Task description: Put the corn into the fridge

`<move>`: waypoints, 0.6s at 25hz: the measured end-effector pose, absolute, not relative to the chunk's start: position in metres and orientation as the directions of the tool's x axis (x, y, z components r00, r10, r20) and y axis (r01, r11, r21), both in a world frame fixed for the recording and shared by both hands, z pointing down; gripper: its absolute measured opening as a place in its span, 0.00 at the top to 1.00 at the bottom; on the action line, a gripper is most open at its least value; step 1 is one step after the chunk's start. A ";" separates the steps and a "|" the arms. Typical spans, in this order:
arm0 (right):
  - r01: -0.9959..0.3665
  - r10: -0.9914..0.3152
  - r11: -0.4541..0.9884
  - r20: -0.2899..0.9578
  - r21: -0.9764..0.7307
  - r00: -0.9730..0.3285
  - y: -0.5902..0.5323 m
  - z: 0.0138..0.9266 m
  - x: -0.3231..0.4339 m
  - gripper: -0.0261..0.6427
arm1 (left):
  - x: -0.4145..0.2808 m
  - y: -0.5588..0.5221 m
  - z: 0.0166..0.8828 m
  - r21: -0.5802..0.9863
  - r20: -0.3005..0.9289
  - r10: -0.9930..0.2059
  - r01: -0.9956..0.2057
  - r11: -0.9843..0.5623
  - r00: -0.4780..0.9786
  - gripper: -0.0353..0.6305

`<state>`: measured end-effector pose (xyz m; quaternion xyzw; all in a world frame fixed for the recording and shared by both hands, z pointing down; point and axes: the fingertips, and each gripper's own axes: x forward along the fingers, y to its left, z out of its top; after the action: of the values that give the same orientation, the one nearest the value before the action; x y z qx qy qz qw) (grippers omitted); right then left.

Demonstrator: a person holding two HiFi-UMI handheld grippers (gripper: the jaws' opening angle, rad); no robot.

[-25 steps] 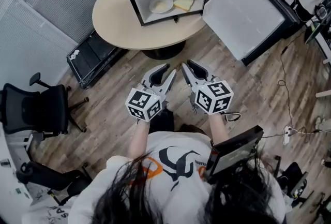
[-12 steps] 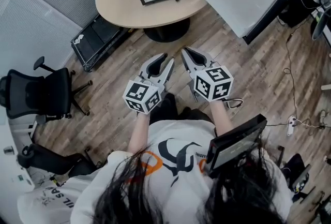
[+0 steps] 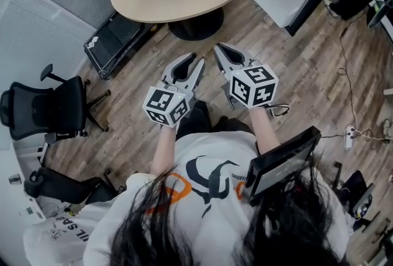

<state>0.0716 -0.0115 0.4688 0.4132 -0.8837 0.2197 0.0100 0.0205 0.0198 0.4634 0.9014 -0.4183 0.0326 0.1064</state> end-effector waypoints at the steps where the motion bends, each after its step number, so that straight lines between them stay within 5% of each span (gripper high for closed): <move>1: -0.736 -0.729 0.559 0.196 -0.381 -0.656 -0.011 0.468 0.073 0.92 | 0.022 0.021 0.463 0.162 0.148 -0.745 -0.759 -0.631 0.651 0.78; 15: -0.754 -0.745 0.543 0.202 -0.369 -0.636 -0.008 0.464 0.088 0.92 | 0.045 0.020 0.453 0.145 0.138 -0.705 -0.718 -0.680 0.696 0.78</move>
<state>0.0875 -0.0084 0.4639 0.4268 -0.8783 0.2153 0.0102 0.0447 0.0196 0.4528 0.9159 -0.3885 0.0355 0.0941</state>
